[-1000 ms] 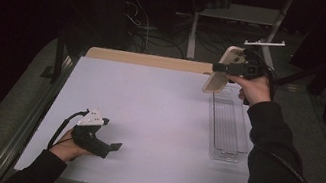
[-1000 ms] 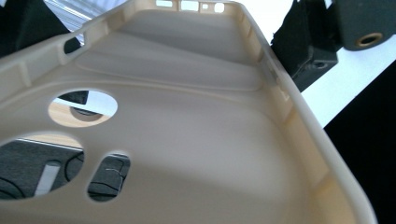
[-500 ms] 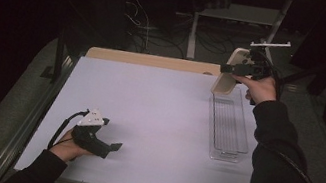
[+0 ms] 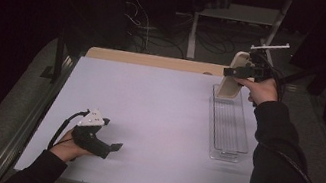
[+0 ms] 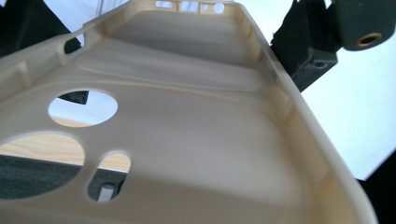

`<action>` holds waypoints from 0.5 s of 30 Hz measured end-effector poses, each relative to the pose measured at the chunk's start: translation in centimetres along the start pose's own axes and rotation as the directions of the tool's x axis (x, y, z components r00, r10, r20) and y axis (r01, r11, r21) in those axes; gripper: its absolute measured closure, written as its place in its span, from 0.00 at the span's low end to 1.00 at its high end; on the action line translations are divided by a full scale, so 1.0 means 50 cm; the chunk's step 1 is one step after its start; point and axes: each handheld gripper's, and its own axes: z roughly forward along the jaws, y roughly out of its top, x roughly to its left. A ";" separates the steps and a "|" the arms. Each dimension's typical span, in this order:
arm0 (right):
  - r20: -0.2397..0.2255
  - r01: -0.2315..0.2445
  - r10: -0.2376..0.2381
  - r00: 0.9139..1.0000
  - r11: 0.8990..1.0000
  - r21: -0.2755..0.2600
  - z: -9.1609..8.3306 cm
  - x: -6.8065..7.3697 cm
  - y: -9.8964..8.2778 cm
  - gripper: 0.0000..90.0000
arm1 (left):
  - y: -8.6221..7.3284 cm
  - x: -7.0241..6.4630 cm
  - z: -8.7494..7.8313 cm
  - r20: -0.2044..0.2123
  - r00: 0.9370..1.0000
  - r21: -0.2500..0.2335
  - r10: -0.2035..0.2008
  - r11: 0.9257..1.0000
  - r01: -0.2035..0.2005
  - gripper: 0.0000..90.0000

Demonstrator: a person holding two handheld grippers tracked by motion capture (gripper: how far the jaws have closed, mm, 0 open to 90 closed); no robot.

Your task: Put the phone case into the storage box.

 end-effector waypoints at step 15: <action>0.060 -0.023 0.018 0.998 0.997 0.079 0.054 -0.006 -0.027 0.10 | 0.000 -0.001 0.003 0.004 1.000 -0.003 0.003 1.000 -0.003 0.00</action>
